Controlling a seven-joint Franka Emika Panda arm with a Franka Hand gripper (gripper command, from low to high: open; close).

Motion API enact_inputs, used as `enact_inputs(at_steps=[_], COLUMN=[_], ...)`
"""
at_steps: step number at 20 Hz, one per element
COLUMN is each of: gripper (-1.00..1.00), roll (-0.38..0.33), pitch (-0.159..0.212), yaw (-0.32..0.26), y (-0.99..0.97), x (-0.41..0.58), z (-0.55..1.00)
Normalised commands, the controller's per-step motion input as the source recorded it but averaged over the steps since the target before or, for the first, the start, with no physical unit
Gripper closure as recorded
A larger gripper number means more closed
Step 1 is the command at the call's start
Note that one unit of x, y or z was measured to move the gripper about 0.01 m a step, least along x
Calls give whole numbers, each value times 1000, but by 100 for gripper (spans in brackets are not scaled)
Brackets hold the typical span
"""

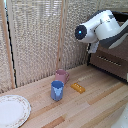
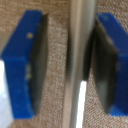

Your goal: Propose to navigate your clamp on the clench of the first drawer. Use gentle force to register to the cabinet. Send posterior your swing mandate till over it lurks, a cup of pink essence. Fortify your grip after aiming concentric with the pink cup’s periphery. Manoeuvre the pink towards the cabinet's top. Drop your compression till the cup is resting inside.

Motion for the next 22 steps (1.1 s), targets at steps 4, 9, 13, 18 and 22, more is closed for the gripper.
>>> enact_inputs(at_steps=[4, 9, 13, 18, 22], gripper=[-100, -100, -100, -100, -100], roll=[190, 224, 267, 301, 335], pitch=[1, -25, 4, 1, 8], yaw=[186, 65, -49, -225, -235], y=[194, 398, 421, 198, 157], x=[-24, 12, 190, 142, 140], z=[304, 235, 253, 102, 11])
